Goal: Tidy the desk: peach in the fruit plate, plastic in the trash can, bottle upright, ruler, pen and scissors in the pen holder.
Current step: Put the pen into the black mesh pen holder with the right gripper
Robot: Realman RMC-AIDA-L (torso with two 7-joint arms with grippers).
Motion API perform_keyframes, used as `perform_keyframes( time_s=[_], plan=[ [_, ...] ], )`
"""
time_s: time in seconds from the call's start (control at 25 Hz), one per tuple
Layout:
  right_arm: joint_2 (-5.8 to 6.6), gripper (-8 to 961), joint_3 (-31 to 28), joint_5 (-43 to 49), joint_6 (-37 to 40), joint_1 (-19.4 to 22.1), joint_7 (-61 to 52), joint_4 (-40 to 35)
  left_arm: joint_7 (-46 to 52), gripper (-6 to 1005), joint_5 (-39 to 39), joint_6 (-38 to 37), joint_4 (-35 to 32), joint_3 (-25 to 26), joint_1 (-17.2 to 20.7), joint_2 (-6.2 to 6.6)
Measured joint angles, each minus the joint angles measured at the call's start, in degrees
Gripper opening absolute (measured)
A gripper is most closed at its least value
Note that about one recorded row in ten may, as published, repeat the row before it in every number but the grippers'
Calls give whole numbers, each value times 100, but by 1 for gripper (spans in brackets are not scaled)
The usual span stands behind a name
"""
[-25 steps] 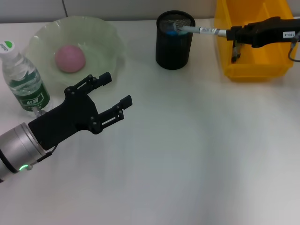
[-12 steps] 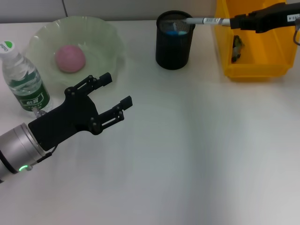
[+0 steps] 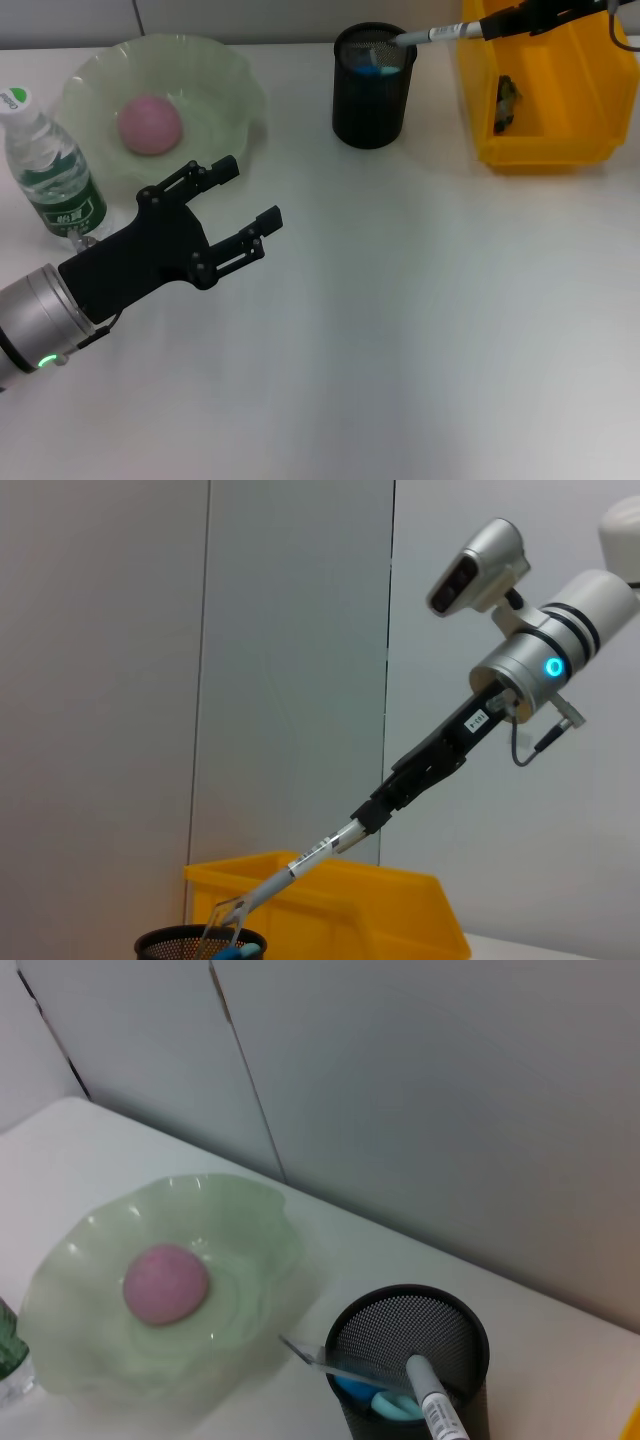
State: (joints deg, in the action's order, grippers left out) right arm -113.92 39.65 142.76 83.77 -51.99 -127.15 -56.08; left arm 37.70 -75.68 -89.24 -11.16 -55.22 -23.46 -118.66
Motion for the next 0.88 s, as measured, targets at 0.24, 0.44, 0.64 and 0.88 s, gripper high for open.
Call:
perform_keyframes(
  time_s=[0.24,0.44,0.64,0.88],
  plan=[
    [13,179,269,202,29,-185,-339,-31,0,773,0,-57,0,-35,41,-11],
    [31,180,375,467,82,-339,-513,-48,0,773,1,-84,0,-52,54,-24],
    [35,182,406,751,95,-500,-633,-18,0,773,1,-63,0,-58,53,-23],
    [46,183,618,896,96,-671,-828,68,0,773,-2,-1,0,-95,53,-5]
  ],
)
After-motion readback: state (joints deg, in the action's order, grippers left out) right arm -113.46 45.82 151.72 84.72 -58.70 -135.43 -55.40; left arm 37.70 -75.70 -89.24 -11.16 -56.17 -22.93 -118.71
